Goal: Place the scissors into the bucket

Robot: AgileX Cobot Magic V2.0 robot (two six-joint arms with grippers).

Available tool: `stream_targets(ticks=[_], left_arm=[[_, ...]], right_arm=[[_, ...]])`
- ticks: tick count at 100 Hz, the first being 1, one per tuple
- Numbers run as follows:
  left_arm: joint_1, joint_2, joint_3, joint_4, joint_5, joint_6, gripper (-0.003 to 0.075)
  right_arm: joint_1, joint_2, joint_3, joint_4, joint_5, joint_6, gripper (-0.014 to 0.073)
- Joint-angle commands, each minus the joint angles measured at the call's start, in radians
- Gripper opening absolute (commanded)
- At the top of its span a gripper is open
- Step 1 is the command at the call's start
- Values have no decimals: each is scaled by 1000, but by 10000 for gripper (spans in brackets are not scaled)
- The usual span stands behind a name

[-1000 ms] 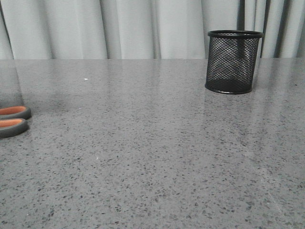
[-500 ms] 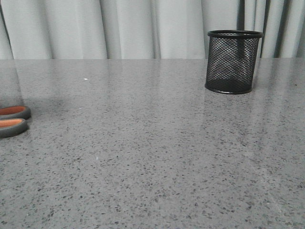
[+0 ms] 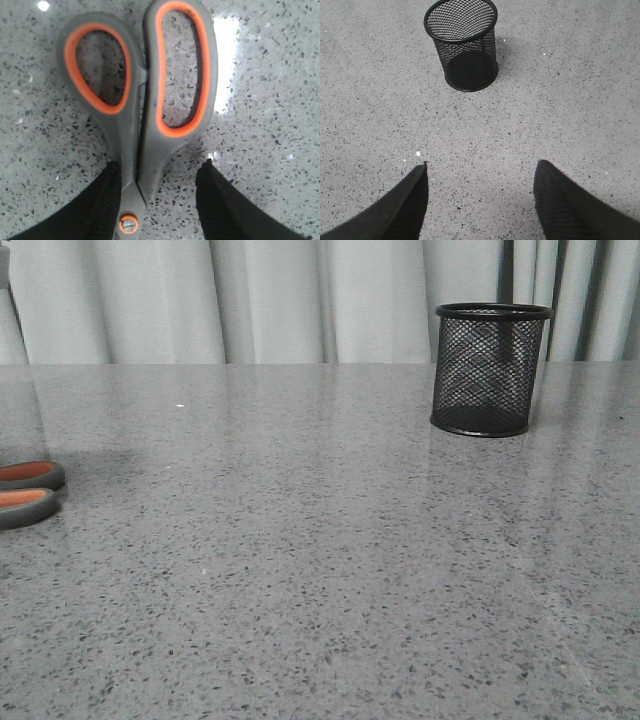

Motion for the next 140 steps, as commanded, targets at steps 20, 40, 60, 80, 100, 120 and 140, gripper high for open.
stream_targets(ticks=[20, 40, 60, 80, 100, 120, 140], left_arm=[[-9, 21, -18, -18, -16, 2, 326], [-9, 34, -18, -12, -39, 2, 326], [-9, 34, -18, -12, -31, 2, 261], [-9, 31, -18, -26, -10, -1, -19], [-19, -21, -84, -48, -8, -48, -20], [-106, -103, -257, -23, 23, -149, -20], [-279, -151, -450, 74, 16, -277, -20]], right_arm=[[3, 9, -36, -4, -64, -13, 412], [3, 9, -36, -4, -64, -13, 412], [3, 9, -36, -4, -64, -13, 412], [3, 9, -36, -4, -64, -13, 412], [3, 9, -36, -4, -64, -13, 412], [3, 9, -36, 49, -83, -13, 412], [3, 9, -41, 267, -133, -80, 412]])
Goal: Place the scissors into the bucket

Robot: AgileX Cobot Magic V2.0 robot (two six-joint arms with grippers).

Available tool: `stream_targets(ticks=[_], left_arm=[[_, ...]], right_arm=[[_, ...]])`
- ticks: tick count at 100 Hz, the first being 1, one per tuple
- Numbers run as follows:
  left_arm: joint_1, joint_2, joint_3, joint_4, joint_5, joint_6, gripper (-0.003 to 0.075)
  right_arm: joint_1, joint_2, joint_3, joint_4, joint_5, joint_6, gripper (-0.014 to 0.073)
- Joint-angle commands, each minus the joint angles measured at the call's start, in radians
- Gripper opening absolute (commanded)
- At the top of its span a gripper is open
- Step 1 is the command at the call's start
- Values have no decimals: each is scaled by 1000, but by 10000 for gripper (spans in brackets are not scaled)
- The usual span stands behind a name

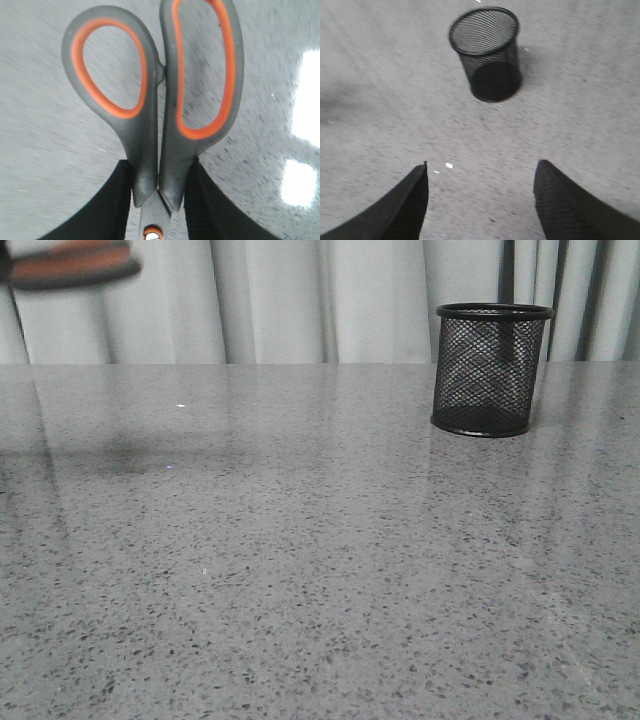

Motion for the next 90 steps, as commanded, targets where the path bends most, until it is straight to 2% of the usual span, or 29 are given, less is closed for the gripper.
stream_targets(ticks=[1, 21, 30, 54, 71, 90], left_arm=[[-83, -50, -99, 30, -7, -71, -20], [-318, -50, -250, 175, -66, -208, -20], [-421, -50, -283, 234, -123, -271, -20], [-651, -50, -301, 336, -243, -329, -20], [-745, -37, -301, 429, -279, -398, -20], [-788, -17, -301, 432, -306, -419, -20]], right_arm=[[3, 9, -41, 140, -95, -51, 412], [3, 9, -97, 411, -119, -182, 412], [3, 9, -131, 465, -130, -208, 412], [3, 18, -191, 518, -129, -235, 412], [3, 44, -198, 680, -98, -338, 412], [3, 78, -198, 831, -91, -445, 412]])
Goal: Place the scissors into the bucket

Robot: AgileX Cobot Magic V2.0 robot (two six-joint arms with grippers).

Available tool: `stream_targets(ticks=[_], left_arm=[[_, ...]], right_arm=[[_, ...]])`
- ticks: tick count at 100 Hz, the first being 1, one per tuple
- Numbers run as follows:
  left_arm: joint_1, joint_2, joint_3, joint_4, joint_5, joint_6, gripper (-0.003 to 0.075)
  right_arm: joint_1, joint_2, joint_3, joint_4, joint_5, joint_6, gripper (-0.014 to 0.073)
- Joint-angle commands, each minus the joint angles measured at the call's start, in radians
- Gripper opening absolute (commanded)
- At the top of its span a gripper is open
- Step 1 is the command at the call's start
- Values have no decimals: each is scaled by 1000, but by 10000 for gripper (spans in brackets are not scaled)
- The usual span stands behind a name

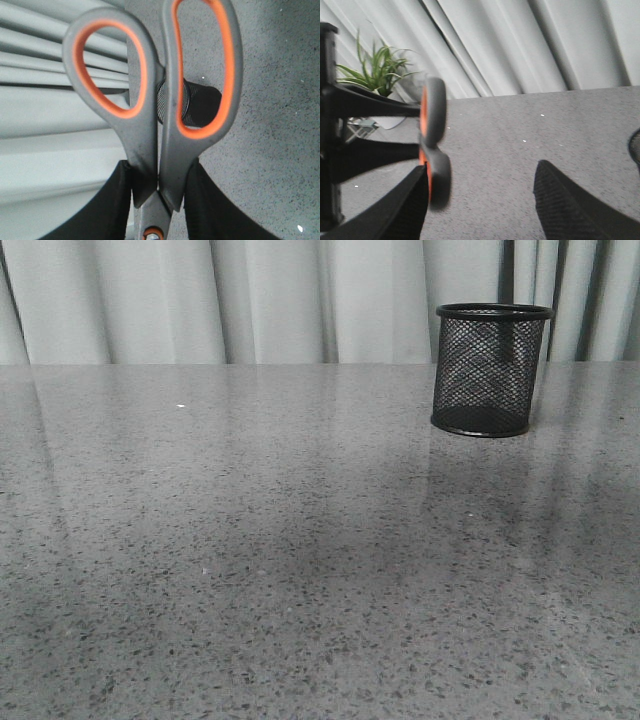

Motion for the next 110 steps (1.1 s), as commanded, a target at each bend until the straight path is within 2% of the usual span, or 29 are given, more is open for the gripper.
stream_targets(ticks=[1, 32, 46, 55, 66, 73, 80, 85, 92, 97, 110], left_arm=[[-21, -17, -32, 17, -92, -34, -20], [-21, -7, -32, 11, -131, -55, -20], [-21, -6, -32, 11, -141, -55, -20], [-21, -6, -32, 11, -141, -55, -20], [-21, -6, -32, 11, -133, -55, -4], [-21, -6, -32, 4, -126, -55, 59], [-18, -6, -32, 1, -115, -57, 180], [-14, -6, -32, 1, -115, -63, 307], [-4, -6, -32, 1, -115, -91, 437], [7, -6, -32, 1, -115, -118, 474], [87, -8, -32, 1, -115, -195, 471]], right_arm=[[3, 22, -33, 117, -39, -67, 412], [3, 69, -34, 164, -33, -108, 412], [3, 96, -34, 233, -18, -186, 399], [3, 116, -34, 269, -10, -230, 311], [3, 135, -34, 282, 0, -237, 138], [3, 148, -34, 282, 0, -237, 29], [3, 155, -34, 282, 0, -237, -67], [3, 155, -34, 282, -3, -237, -75], [3, 155, -34, 282, -17, -239, -75], [3, 155, -34, 280, -31, -239, -75], [-1, 155, -34, 254, -66, -239, -74]])
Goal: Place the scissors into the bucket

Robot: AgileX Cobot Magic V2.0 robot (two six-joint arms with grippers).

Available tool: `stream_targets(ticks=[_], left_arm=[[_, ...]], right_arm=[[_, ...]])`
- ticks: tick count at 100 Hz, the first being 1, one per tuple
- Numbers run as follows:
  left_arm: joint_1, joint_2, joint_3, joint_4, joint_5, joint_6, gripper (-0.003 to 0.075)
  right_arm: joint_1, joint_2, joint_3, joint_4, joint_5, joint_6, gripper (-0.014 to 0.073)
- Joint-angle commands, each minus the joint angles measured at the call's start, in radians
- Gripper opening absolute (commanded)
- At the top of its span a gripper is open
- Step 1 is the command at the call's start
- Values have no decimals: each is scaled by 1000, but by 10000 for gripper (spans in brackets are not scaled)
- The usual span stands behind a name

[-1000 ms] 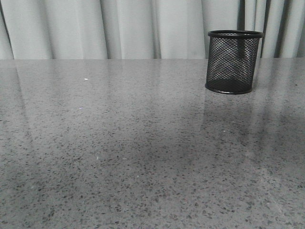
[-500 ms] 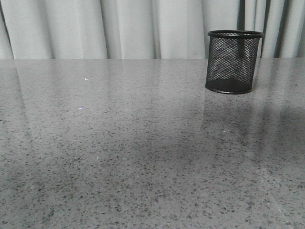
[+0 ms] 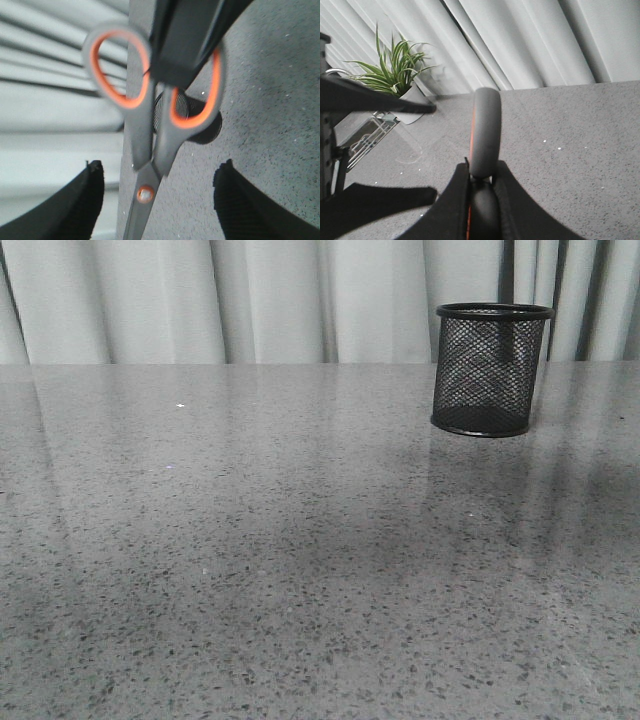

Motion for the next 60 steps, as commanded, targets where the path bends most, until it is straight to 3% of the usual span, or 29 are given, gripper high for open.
stream_targets(ticks=[1, 25, 40, 60], left_arm=[[56, -39, -31, 8, -69, -77, 471], [358, -62, -31, -33, 5, -198, 471], [551, -106, -31, -95, 87, -200, 471], [783, -188, -31, -155, 105, -200, 471]], right_arm=[[-9, -5, -28, 21, -64, -15, -74], [-9, -5, -28, -167, -159, -13, -65], [-9, 4, -31, -294, -213, 22, -65], [-9, 102, -160, -600, -113, 227, -55]])
